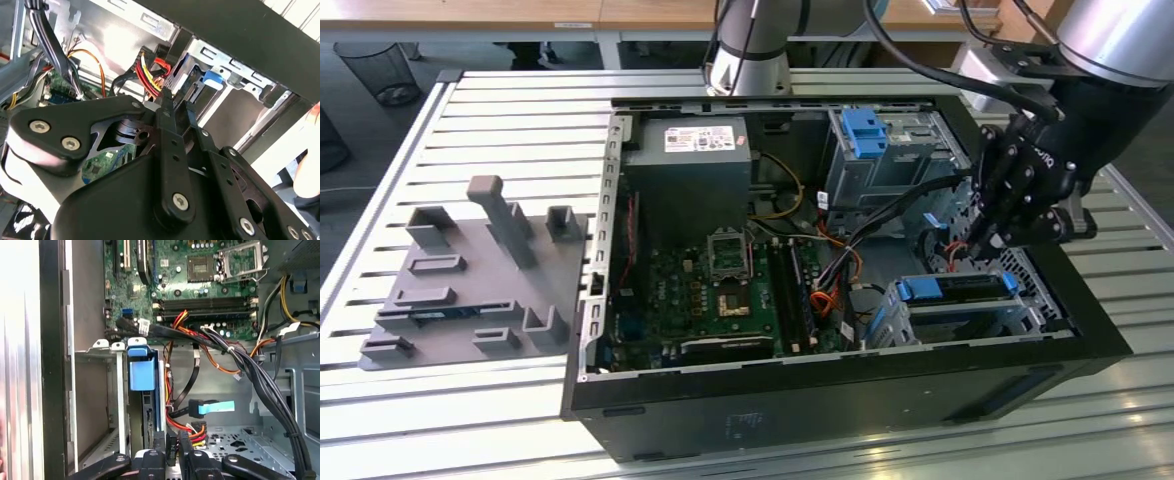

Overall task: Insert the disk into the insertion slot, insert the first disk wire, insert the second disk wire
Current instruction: 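Insert the first disk wire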

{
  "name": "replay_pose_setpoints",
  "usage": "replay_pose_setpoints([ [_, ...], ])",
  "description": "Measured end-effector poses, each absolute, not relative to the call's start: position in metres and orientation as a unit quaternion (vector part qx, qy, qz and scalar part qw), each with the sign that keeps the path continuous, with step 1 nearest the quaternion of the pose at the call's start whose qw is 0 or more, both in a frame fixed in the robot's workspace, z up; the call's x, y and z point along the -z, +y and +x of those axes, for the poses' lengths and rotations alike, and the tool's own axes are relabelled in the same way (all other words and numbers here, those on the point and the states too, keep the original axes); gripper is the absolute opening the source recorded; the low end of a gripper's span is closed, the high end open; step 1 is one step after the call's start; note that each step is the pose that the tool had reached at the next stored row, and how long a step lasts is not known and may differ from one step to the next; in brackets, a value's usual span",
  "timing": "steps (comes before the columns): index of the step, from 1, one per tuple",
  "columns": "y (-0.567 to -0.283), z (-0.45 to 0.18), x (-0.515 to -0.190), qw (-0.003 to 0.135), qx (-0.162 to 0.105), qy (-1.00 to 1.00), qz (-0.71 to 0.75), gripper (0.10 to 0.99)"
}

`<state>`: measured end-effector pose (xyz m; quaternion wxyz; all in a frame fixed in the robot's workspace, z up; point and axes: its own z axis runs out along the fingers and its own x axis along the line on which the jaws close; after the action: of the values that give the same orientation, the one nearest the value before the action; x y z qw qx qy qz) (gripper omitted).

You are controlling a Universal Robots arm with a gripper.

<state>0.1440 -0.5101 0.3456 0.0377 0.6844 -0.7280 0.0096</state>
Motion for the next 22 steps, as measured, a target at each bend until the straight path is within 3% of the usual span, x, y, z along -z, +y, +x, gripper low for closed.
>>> replay_pose_setpoints([
  [7,-0.5094,0.1456,-0.3502,0.048,0.001,-0.729,0.683,0.251],
  [22,-0.5061,0.1541,-0.3489,0.049,0.001,-0.733,0.678,0.251],
])
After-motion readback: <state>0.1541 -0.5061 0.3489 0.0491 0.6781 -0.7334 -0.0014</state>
